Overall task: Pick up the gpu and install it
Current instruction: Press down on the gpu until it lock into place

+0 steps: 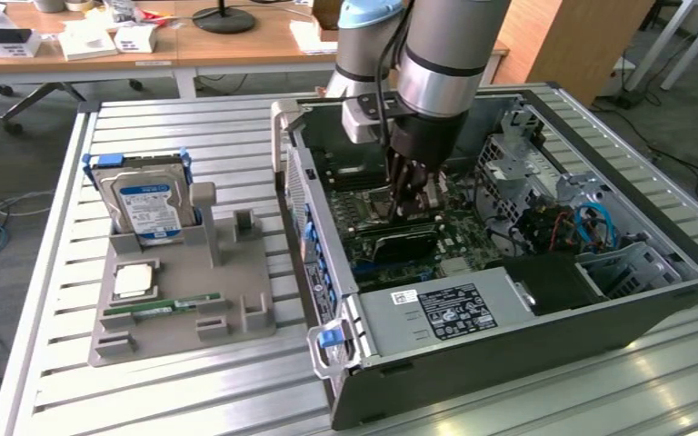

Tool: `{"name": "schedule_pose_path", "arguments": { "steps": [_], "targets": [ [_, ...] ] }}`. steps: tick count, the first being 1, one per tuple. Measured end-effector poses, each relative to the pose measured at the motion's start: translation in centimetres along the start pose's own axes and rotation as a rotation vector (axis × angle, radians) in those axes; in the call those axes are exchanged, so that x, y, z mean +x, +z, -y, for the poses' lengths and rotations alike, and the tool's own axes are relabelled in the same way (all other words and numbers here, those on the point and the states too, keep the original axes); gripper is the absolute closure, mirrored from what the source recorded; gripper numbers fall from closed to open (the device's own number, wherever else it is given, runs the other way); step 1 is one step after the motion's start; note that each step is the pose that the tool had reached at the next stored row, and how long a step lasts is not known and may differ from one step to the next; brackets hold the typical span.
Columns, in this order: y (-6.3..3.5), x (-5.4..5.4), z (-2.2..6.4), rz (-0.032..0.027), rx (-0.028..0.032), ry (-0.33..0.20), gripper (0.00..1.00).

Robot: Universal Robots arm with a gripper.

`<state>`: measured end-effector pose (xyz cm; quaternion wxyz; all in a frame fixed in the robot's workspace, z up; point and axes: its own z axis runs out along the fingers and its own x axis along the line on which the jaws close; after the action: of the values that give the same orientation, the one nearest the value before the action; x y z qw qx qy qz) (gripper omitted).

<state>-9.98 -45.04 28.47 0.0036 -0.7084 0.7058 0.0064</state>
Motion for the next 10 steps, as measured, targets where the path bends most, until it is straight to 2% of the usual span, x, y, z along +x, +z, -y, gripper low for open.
{"name": "schedule_pose_path", "arguments": {
  "steps": [10],
  "targets": [
    [0.81,0.01,-0.04,-0.0004,-0.0002,0.0,0.89]
  ]
}}
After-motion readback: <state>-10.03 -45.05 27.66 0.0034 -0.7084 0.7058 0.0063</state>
